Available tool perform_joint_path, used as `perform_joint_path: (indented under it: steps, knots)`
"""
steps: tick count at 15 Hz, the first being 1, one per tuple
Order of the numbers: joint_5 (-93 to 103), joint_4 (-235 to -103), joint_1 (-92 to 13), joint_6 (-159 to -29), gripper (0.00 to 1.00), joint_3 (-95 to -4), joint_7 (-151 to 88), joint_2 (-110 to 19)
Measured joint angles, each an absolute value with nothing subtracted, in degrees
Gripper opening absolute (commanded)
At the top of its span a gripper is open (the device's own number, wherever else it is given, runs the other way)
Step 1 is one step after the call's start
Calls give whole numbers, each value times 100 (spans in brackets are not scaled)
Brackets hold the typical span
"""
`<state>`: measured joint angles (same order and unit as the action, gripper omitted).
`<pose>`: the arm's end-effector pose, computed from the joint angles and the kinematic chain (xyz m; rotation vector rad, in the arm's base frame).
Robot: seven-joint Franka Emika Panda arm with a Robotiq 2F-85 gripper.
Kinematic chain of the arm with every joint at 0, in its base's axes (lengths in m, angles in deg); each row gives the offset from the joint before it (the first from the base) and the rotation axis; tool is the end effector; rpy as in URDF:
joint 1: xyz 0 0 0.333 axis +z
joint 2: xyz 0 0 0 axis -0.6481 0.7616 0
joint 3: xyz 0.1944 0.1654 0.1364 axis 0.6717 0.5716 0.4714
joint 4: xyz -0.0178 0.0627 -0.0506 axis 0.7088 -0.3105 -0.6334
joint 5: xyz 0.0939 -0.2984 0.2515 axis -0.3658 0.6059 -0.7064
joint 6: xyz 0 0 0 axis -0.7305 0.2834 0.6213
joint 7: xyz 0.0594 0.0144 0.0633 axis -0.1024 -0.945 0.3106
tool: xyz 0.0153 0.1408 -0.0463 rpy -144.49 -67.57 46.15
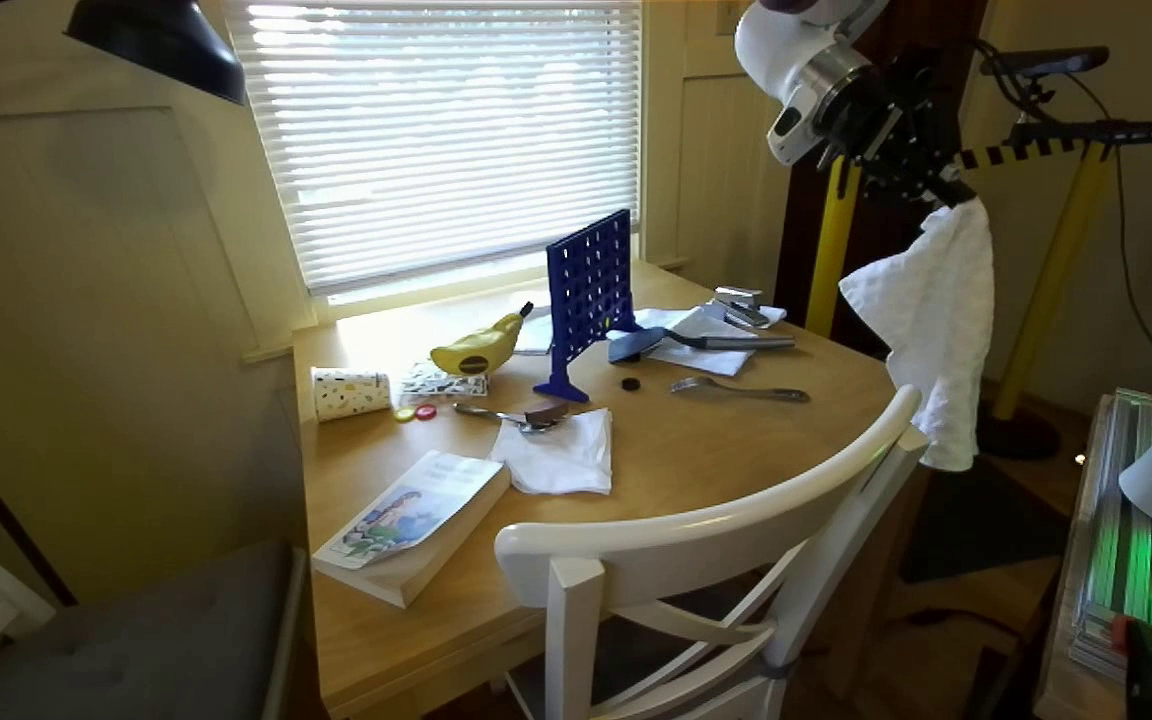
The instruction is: Remove the white cloth from the blue object, put it on the table and fold it
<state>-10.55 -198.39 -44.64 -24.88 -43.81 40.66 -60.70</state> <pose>0.3889 0.0232 0.3246 -1.8978 -1.2032 0.8378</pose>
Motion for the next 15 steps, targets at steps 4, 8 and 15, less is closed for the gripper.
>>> perform_joint_path:
  steps: [4, 8, 15]
  knots:
    - [-1065, -19988, -4346, -3222, 1, -4380, 3982, -5783]
    - [-1113, -19876, -4239, -3968, 1, -4363, 3969, -5370]
    - [-1502, -19243, -4078, -5528, 1, -4205, 3802, -4998]
